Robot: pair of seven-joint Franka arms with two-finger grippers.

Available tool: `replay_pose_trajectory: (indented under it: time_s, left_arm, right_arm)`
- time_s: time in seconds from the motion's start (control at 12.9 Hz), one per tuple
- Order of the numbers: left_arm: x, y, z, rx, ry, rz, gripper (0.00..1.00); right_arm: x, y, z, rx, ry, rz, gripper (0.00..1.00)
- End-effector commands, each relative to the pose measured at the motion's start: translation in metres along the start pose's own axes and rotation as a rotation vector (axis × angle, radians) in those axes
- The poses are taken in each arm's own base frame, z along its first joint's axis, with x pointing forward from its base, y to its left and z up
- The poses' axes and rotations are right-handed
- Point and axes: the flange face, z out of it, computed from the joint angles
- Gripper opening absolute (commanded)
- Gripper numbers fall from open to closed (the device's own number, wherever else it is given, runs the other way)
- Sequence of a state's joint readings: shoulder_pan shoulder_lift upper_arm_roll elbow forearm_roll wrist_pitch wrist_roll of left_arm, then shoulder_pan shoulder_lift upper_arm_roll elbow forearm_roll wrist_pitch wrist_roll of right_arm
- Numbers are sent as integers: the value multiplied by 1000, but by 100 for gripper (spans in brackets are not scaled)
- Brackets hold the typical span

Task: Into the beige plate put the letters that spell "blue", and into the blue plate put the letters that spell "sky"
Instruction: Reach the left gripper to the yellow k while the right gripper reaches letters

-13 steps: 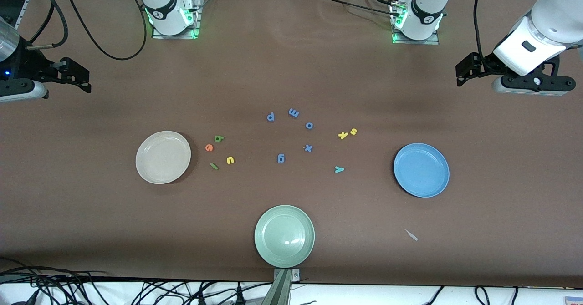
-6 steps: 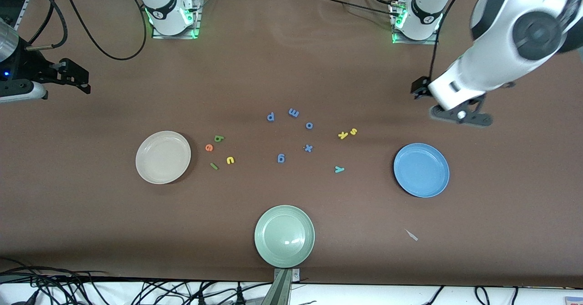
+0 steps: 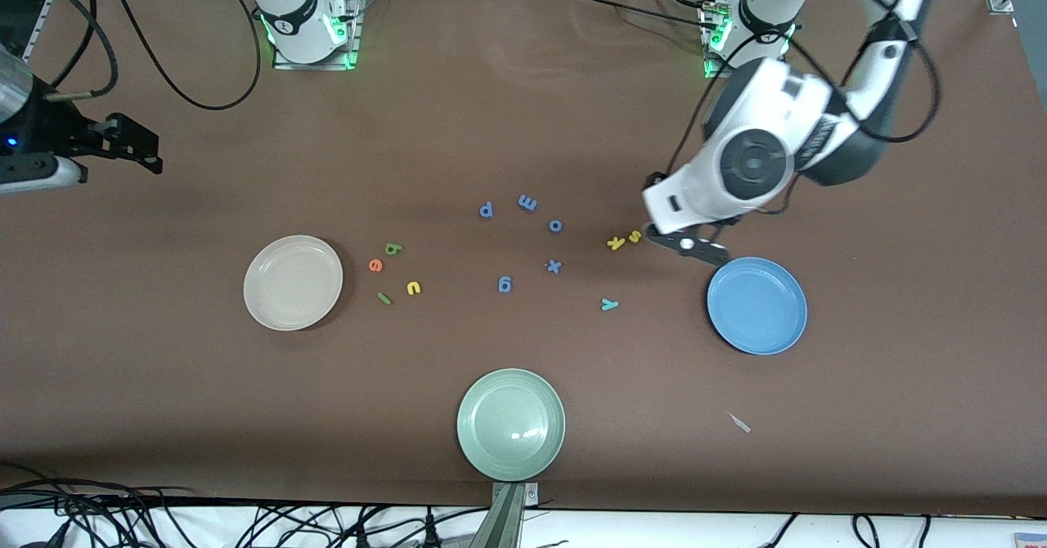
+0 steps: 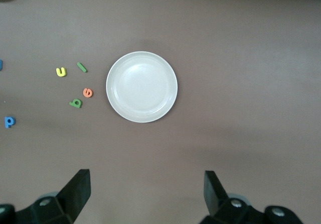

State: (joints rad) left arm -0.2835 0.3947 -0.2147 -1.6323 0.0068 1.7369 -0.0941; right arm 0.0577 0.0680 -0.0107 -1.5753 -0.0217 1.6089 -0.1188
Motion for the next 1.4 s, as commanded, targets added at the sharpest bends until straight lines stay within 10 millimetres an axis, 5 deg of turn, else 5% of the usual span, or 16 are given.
replay_pose_trajectory:
  time_s: [0.0, 0.16, 0.54, 0.78, 0.93, 1.09, 1.24, 1.32]
  left_arm:
    - [27, 20, 35, 15, 35, 64, 100]
    - [26, 39, 65, 29, 46, 117, 100]
    - [20, 40, 128, 44, 141, 270, 100]
    - [17, 45, 173, 38, 172, 325, 100]
    - [22, 46, 186, 31, 186, 326, 100]
    - [26, 50, 201, 24, 200, 333, 95]
    - [28, 50, 205, 23, 200, 334, 77]
    - [29, 50, 207, 23, 197, 334, 56]
  right_arm:
    - [33, -37, 50, 24, -44, -71, 100]
    - [57, -76, 86, 31, -40, -115, 100]
    - [93, -188, 182, 21, -20, 66, 100]
    - [82, -231, 262, 73, 76, 159, 100]
    - [63, -230, 309, 87, 103, 175, 100]
    - [46, -218, 335, 79, 94, 169, 100]
    - [28, -196, 363, 60, 91, 170, 99]
    - [18, -192, 375, 65, 112, 169, 99]
